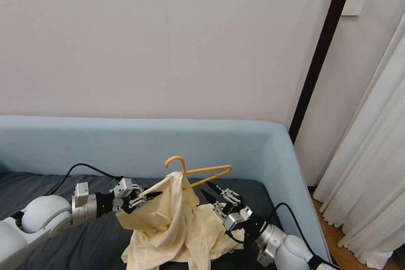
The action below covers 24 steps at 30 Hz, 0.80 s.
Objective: Pick up the clothes from the sofa and hang them on the clothes hanger.
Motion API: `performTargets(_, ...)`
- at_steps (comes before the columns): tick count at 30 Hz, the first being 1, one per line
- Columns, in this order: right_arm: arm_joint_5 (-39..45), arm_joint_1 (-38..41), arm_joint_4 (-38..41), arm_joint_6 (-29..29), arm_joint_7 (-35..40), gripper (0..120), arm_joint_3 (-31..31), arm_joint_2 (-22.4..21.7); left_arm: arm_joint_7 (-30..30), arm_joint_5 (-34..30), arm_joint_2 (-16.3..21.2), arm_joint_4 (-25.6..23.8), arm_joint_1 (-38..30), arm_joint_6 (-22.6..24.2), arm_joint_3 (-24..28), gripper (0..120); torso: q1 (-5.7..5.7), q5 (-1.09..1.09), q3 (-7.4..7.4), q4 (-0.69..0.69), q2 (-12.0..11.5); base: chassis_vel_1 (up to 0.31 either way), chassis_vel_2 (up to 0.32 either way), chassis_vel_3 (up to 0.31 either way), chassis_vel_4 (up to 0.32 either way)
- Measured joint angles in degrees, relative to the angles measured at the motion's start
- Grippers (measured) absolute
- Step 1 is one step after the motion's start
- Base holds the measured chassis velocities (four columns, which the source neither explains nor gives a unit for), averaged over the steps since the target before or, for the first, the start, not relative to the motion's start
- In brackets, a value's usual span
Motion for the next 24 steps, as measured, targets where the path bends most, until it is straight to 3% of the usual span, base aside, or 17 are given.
performTargets(7, 4.88, -5.19, 0.18, -0.86, -0.51, 79, 2.18, -1.5, 0.61, 0.77, -0.6, 1.6, 2.02, -1.78, -1.55, 6, 0.0, 0.0, 0.0, 0.0, 0.0, 0.0, 0.0, 0.0, 0.0)
performTargets(10, 6.3, -7.34, -3.08, 0.89, -5.28, 93, 2.78, -2.81, 1.09, 1.26, -0.96, 1.94, 2.64, -2.25, -2.28, 6, 0.0, 0.0, 0.0, -0.01, 0.0, 0.0, 0.0, 0.0, 0.0)
performTargets(20, 16.28, -7.82, -9.91, 1.99, -21.97, 100, 2.65, -2.81, 3.58, 2.95, -1.16, 1.66, 3.76, -4.25, -3.46, 6, 0.0, 0.01, 0.0, 0.01, 0.0, 0.0, 0.0, 0.0, 0.0)
performTargets(24, 20.88, -8.14, -10.23, -0.22, -23.87, 100, 1.96, -2.15, 4.28, 3.54, -1.06, 2.77, 3.94, -5.33, -3.75, 6, 0.0, 0.0, 0.0, 0.0, 0.0, 0.0, 0.0, 0.0, 0.0)
